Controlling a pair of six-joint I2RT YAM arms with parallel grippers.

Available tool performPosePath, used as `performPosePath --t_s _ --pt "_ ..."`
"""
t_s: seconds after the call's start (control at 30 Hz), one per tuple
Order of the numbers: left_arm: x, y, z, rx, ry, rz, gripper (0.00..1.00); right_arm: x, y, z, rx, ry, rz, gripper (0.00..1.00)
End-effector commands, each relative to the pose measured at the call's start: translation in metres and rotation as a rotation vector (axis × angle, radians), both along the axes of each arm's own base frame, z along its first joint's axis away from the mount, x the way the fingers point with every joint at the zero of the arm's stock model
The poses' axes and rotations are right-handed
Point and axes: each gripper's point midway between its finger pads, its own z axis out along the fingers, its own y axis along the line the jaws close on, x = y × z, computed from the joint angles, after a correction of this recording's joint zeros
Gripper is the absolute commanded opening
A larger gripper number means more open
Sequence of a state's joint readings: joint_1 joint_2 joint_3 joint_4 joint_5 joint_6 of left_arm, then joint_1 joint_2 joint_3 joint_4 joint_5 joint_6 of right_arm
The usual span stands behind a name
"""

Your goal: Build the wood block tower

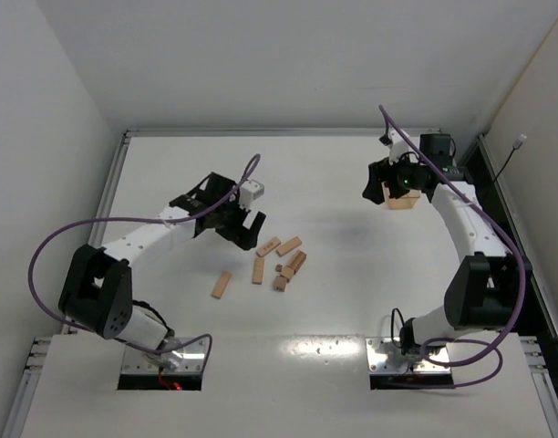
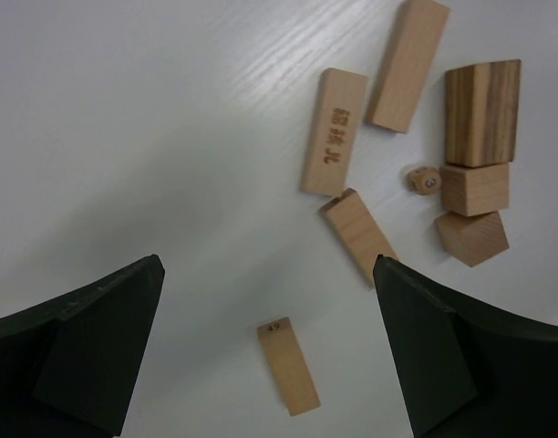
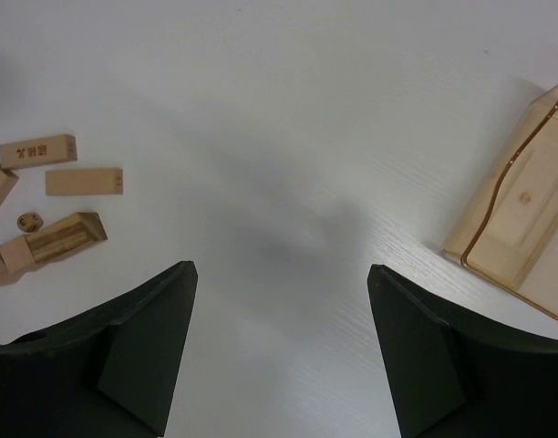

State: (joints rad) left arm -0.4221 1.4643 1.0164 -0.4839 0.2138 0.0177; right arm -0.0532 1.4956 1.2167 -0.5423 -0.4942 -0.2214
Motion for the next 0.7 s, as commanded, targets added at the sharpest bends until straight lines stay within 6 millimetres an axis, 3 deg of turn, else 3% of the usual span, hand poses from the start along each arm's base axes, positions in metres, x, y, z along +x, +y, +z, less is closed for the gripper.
performPosePath --t_s 0.0,0.13,0.27,0.37,0.67 --pt "-0.014 -0.01 -0.007 0.021 0.028 -0.036 1.0 -0.004 0.012 0.009 0.03 -0.034 0.056 0.72" --pt "-0.024 -0.028 -0.02 0.051 0.021 -0.092 0.96 -0.005 0.011 0.007 0.024 -0.022 0.05 0.72" --pt "-0.03 -0.039 -0.039 0.091 0.055 -0.127 0.85 0.0 0.011 0.004 0.026 -0.006 0.05 0.72" --pt "-0.023 -0.044 -0.049 0.116 0.066 -0.129 0.76 0.0 0.011 0.004 0.026 -0.005 0.05 0.71" --pt "0.001 -0.054 -0.061 0.14 0.046 -0.108 0.69 -0.003 0.009 -0.004 0.02 0.013 0.043 0.71"
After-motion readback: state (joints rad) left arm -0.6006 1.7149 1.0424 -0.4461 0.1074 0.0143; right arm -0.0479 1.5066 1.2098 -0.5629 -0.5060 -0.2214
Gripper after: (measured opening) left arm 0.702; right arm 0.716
